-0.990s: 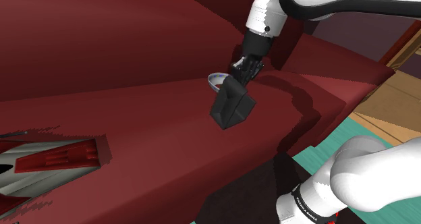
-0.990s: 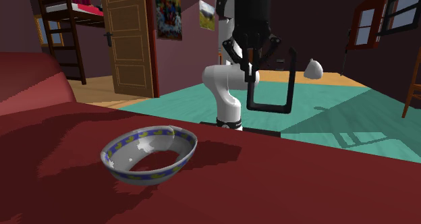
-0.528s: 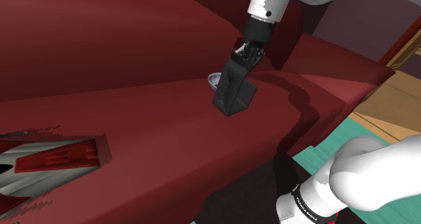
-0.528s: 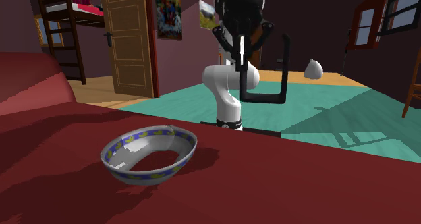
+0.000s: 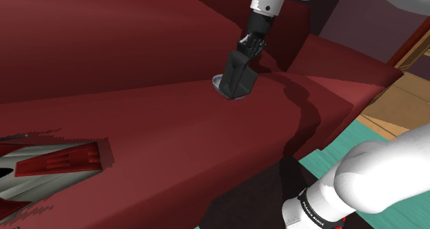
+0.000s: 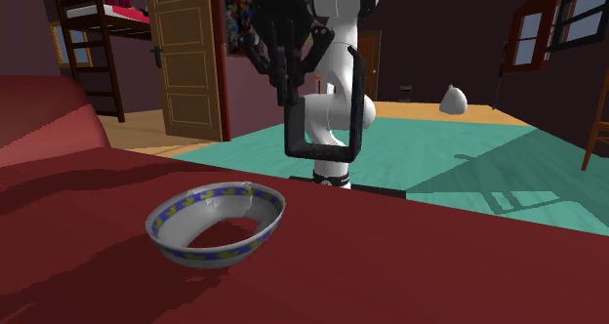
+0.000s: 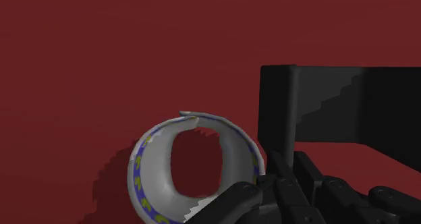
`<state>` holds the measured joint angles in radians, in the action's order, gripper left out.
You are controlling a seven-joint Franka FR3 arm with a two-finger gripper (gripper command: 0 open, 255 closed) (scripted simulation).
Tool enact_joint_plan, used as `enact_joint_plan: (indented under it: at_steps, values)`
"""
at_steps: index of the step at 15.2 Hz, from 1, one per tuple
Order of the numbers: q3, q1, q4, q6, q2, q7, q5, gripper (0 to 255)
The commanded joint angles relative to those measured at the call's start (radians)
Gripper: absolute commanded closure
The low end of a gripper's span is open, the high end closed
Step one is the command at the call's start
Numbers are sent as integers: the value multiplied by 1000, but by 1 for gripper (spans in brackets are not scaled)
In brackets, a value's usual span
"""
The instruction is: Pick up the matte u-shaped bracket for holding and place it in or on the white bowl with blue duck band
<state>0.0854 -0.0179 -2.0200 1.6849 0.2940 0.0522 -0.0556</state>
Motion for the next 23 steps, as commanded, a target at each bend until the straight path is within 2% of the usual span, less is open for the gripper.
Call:
enact_joint_plan:
  at_steps: [1, 2, 3, 4, 8, 16, 23]
  values:
    - [-20, -14, 49, 4, -54, -32, 11, 255]
    - [-30, -22, 78, 3, -82, -48, 16, 255]
    - [-21, -15, 49, -1, -49, -32, 11, 255]
    - [-21, -14, 49, -1, -49, -32, 11, 0]
    - [39, 13, -135, 158, 134, 123, -33, 0]
    - [50, 15, -231, 268, 127, 129, -38, 0]
    - [50, 15, -231, 268, 127, 129, -38, 0]
